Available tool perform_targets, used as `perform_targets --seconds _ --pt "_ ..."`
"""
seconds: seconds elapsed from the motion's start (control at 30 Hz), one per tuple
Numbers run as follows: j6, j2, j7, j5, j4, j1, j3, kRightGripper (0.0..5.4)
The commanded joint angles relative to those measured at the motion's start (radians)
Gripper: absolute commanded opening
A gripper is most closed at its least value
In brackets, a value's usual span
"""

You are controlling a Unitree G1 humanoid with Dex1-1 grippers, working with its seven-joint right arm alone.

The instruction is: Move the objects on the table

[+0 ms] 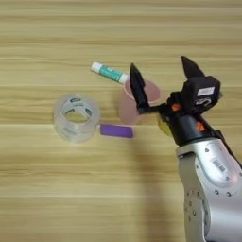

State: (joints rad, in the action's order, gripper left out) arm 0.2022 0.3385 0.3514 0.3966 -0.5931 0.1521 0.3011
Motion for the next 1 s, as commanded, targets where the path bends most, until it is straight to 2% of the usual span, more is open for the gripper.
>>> perform_targets --seconds 0.03,0.27,0.43,0.67,0.73,0.83,1.0 --pt "0.015 0.047 0.067 0.020 -0.070 0.029 -0.054 5.38" --pt "-0.005 0.058 0.141 -0.062 -0.031 0.066 -0.158 5.38" --pt "-0.037 0.034 0.141 -0.142 0.080 0.031 -0.231 5.38" --pt "-0.069 0.022 0.117 -0.243 0.239 -0.021 -0.263 5.38" --pt "-0.101 0.041 0.116 -0.292 0.263 -0.031 -0.273 5.38" --pt "-0.140 0.102 0.159 -0.365 0.225 -0.032 -0.295 5.38" --pt "-0.157 0.128 0.183 -0.409 0.191 -0.023 -0.309 5.38"
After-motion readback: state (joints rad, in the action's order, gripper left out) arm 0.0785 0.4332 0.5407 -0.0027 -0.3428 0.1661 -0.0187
